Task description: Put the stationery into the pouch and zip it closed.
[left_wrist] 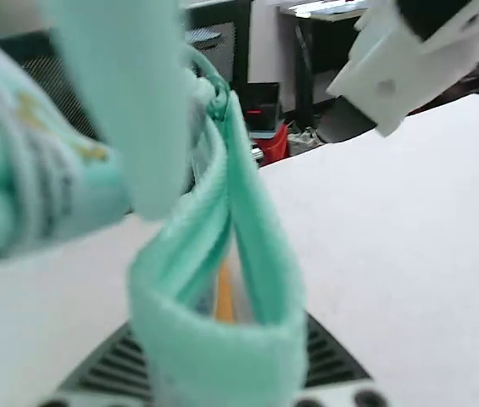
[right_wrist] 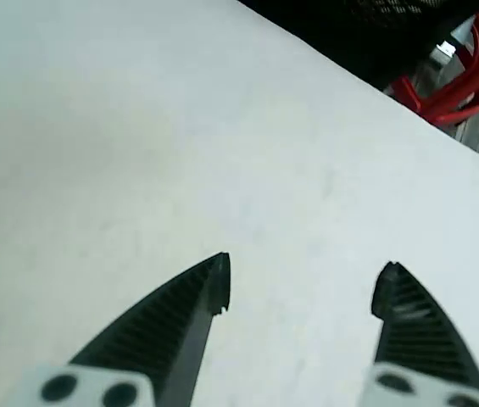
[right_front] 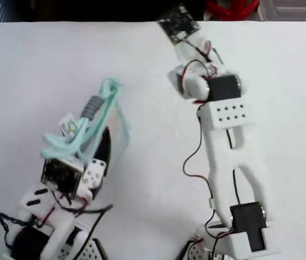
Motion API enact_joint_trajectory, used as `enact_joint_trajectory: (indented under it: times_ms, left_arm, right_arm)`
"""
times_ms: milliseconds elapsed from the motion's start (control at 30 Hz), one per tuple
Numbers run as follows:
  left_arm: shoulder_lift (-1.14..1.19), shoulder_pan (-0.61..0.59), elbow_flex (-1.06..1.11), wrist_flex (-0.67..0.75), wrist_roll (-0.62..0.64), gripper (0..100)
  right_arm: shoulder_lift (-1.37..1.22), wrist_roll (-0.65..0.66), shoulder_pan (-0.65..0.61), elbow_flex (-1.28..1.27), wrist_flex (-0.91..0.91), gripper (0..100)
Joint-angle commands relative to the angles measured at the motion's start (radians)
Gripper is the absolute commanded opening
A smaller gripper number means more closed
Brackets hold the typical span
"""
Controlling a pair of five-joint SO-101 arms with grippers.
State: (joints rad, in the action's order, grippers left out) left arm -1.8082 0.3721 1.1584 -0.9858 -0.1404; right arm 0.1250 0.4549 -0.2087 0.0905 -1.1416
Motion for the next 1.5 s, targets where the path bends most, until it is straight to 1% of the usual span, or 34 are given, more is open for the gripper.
enact_joint_trajectory:
  times_ms: [0, 100, 200, 233, 267, 333, 367, 400, 467, 500, 567, 600, 633, 667, 700, 833, 933, 1000, 1100, 1167, 1300, 1400, 1467]
  left_arm:
    - [-0.015, 0.124, -0.155, -0.006, -0.028, 4]
    - [-0.007, 0.188, -0.281, -0.035, -0.025, 4]
    - [0.087, 0.277, -0.494, -0.143, -0.029, 4]
    - [0.145, 0.286, -0.548, -0.172, -0.04, 4]
    - [0.219, 0.268, -0.549, -0.167, -0.081, 4]
    - [0.395, 0.202, -0.463, -0.087, -0.166, 4]
    - [0.472, 0.179, -0.44, -0.057, -0.17, 4]
    - [0.521, 0.15, -0.465, -0.048, -0.164, 4]
    - [0.562, 0.005, -0.528, -0.026, -0.11, 4]
    - [0.581, -0.044, -0.528, 0.025, -0.04, 4]
    - [0.634, -0.14, -0.489, 0.186, 0.103, 4]
    - [0.671, -0.189, -0.48, 0.25, 0.127, 4]
    - [0.705, -0.222, -0.477, 0.285, 0.124, 4]
    - [0.745, -0.225, -0.488, 0.288, 0.118, 4]
    - [0.785, -0.228, -0.505, 0.264, 0.115, 4]
    - [0.941, -0.188, -0.605, 0.086, 0.117, 4]
    - [1.021, -0.168, -0.747, -0.052, 0.118, 4]
    - [1.058, -0.124, -0.859, -0.141, 0.13, 4]
    - [1.087, -0.088, -1.002, -0.229, 0.106, 4]
    - [1.092, -0.084, -1.04, -0.255, 0.078, 4]
    - [1.095, -0.082, -1.022, -0.27, 0.061, 4]
    - [1.09, -0.061, -0.98, -0.27, 0.058, 4]
    - [1.09, -0.03, -0.977, -0.276, 0.015, 4]
  right_arm:
    - [0.081, 0.011, 0.067, 0.026, -0.031, 27.4]
    - [0.131, 0.011, 0.101, 0.011, -0.067, 27.4]
    - [0.197, 0.011, 0.11, -0.038, -0.077, 27.4]
    - [0.223, 0.011, 0.108, -0.061, -0.076, 27.4]
    - [0.251, 0.011, 0.104, -0.089, -0.073, 27.4]
    - [0.303, 0.011, 0.091, -0.135, -0.068, 27.4]
    - [0.329, 0.011, 0.082, -0.157, -0.067, 27.3]
    - [0.358, 0.011, 0.079, -0.173, -0.067, 27.3]
    - [0.423, 0.011, 0.074, -0.221, -0.067, 27.3]
    - [0.458, 0.011, 0.073, -0.247, -0.065, 27.3]
    - [0.519, 0.011, 0.062, -0.287, -0.05, 27.3]
    - [0.545, 0.014, 0.062, -0.31, -0.028, 27.3]
    - [0.575, 0.015, 0.061, -0.341, -0.013, 27.3]
    - [0.599, 0.017, 0.059, -0.365, -0.004, 27.3]
    - [0.625, 0.017, 0.054, -0.388, 0.002, 27.3]
    - [0.71, 0.017, 0.053, -0.508, 0.077, 27.3]
    - [0.76, 0.017, 0.053, -0.623, 0.171, 27.2]
    - [0.785, 0.017, 0.053, -0.698, 0.243, 27.2]
    - [0.812, 0.018, 0.054, -0.775, 0.292, 27.2]
    - [0.823, 0.012, 0.053, -0.798, 0.291, 27.2]
    - [0.842, 0.008, 0.051, -0.81, 0.289, 27.2]
    - [0.868, -0.054, 0.051, -0.804, 0.292, 27.4]
    - [0.895, -0.066, 0.05, -0.804, 0.292, 27.5]
